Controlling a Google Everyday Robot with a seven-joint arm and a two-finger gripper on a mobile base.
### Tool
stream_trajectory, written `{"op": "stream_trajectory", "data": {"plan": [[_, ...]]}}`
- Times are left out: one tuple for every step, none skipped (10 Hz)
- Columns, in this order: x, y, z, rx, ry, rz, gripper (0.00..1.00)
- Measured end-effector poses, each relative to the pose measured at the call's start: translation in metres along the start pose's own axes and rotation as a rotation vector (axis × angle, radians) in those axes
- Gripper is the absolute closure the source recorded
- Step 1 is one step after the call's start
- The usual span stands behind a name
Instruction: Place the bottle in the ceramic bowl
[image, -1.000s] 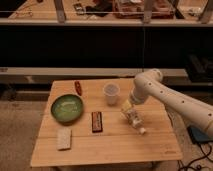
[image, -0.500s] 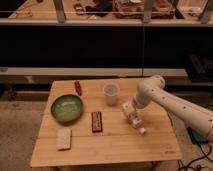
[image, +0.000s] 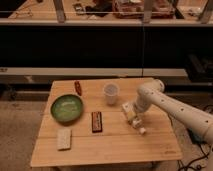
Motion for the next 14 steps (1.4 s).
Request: {"op": "stream_trajectory", "data": {"plan": [[-0.002,-0.002,0.003,0.011,-0.015,-0.006,0.57],[-0.003,-0.005,0.006,0.019,-0.027,-0.014,0.64],[-0.004,-0.012,0.010,0.032,-0.051,-0.036,0.75],[-0.005,-0.019,0.013,0.040,-0.071,-0.057,0.82],[-0.006,-0.027,0.016,0.057,-0.093,-0.081,0.85],[-0.006,-0.032,0.016,0.077,-0.099,-0.085,0.85],[-0.003,-0.037,0.014,0.116,-0.092,-0.074,0.85],[0.001,-0.041,0.008,0.171,-0.064,-0.047,0.85],[0.008,-0.046,-0.005,0.242,-0.021,-0.017,0.85],[0.019,-0.045,-0.027,0.299,0.046,0.012,0.85],[0.023,-0.039,-0.056,0.358,0.108,0.038,0.85],[0.027,-0.036,-0.076,0.379,0.148,0.039,0.85],[0.029,-0.038,-0.098,0.397,0.174,0.019,0.85],[0.033,-0.045,-0.119,0.412,0.191,-0.018,0.85]]}}
